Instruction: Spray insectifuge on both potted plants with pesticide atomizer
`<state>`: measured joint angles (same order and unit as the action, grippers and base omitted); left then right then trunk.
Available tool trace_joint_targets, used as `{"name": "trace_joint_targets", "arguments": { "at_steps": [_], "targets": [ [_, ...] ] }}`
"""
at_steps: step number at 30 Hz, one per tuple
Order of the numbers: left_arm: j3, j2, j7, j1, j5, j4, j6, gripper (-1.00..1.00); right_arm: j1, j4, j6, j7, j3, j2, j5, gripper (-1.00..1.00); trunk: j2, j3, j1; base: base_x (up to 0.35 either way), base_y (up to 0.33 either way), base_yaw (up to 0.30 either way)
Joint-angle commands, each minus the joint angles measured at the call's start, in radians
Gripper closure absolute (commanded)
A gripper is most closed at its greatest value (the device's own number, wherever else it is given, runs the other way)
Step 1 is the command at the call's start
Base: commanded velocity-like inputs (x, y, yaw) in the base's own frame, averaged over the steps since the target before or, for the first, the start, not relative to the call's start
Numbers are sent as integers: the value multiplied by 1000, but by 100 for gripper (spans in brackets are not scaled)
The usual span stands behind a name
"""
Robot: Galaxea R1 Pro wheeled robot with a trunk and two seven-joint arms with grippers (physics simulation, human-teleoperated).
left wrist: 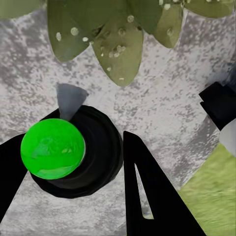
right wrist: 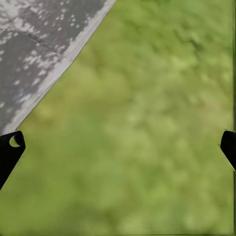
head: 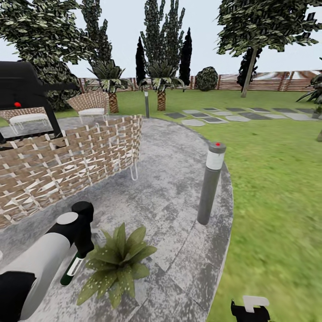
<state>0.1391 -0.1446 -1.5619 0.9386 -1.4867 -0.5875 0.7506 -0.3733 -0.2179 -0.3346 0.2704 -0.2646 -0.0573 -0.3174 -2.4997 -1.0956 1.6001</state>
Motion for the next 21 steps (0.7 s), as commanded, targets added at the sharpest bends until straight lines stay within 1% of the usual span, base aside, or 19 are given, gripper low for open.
{"name": "trace_joint_targets", "arguments": {
  "at_steps": [1, 5, 12, 17, 21],
  "targets": [
    [5, -1, -9, 0, -5, -1, 10, 100, -1, 2, -3, 3, -7, 0, -11, -100, 0, 0, 0, 24, 17, -242],
    [6, -1, -9, 0, -5, 0, 10, 100, -1, 2, -3, 3, -7, 1, -10, -100, 0, 2, 0, 5, 4, -202],
    [7, -1, -9, 0, -6, 0, 9, 100, -1, 2, -4, 3, -7, 1, -10, -100, 0, 3, 0, 0, 0, -26],
    [8, -9, -9, -2, -7, 0, 8, 100, -1, 2, -4, 3, -7, 1, -10, -100, 0, 4, 0, 0, 0, -199],
    [9, -12, -9, -3, -7, 0, 8, 100, -1, 2, -3, 2, -7, 1, -11, -100, 0, 4, 0, -29, 26, -66]
  ]
}}
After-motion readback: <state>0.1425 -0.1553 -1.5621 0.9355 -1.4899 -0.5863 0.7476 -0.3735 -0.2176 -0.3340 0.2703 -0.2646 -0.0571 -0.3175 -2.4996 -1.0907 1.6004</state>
